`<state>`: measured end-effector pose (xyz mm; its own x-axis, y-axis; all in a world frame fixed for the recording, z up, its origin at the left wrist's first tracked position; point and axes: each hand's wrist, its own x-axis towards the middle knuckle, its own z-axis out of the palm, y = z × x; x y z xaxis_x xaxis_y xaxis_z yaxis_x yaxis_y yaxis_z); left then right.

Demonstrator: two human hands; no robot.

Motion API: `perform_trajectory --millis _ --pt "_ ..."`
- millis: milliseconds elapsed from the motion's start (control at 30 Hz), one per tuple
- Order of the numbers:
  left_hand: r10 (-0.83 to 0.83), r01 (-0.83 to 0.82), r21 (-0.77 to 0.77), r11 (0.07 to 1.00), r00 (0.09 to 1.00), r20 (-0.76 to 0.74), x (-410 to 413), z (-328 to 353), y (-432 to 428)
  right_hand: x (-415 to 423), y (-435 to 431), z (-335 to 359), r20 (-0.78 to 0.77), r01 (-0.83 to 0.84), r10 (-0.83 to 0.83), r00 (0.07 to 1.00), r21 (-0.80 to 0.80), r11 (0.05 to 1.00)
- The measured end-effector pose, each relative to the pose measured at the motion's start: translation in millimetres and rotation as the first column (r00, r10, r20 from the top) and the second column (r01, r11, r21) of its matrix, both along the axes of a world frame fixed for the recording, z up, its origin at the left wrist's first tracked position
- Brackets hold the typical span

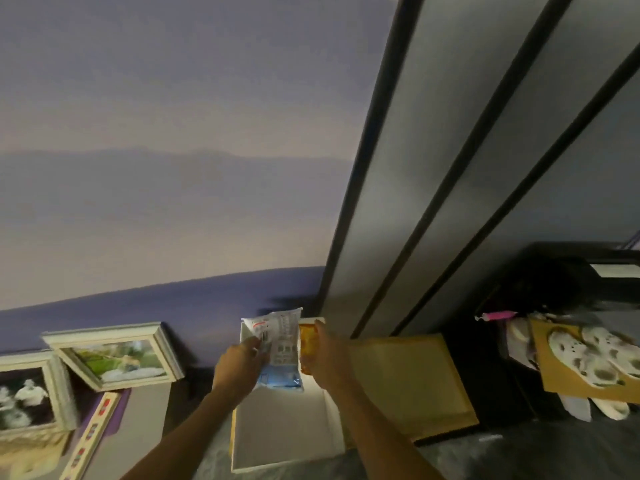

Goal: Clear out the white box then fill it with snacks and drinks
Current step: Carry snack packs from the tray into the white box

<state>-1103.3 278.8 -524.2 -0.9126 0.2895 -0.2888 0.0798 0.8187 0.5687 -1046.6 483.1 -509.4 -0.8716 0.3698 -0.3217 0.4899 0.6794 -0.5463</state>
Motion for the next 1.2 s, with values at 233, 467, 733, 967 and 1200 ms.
perform_trajectory --millis 233,467,733,967,1200 --pt "0.070 -0.062 -0.291 0.955 0.997 0.020 -8.8 -65.6 15.7 -33.0 -13.5 -75.1 0.017 -0.009 0.010 1.000 -0.072 0.997" --pt "0.218 -0.203 -0.307 0.930 0.976 0.013 3.0 -90.2 38.3 -29.5 -6.7 -132.6 0.051 0.129 -0.122 0.991 -0.191 0.973" --pt "0.214 -0.208 -0.156 0.966 0.976 0.028 -2.0 -60.9 18.1 -34.4 -0.4 -95.5 0.018 -0.070 0.071 0.997 -0.018 0.997" --pt "0.290 -0.289 0.027 0.957 0.948 -0.134 -4.2 54.2 -46.0 -67.2 -5.0 33.3 -0.139 -0.370 0.382 0.913 0.104 0.923" --pt "0.420 -0.469 -0.024 0.883 0.811 -0.407 31.0 162.0 -164.8 -96.5 -109.2 147.1 -0.234 -0.613 0.663 0.711 0.255 0.748"
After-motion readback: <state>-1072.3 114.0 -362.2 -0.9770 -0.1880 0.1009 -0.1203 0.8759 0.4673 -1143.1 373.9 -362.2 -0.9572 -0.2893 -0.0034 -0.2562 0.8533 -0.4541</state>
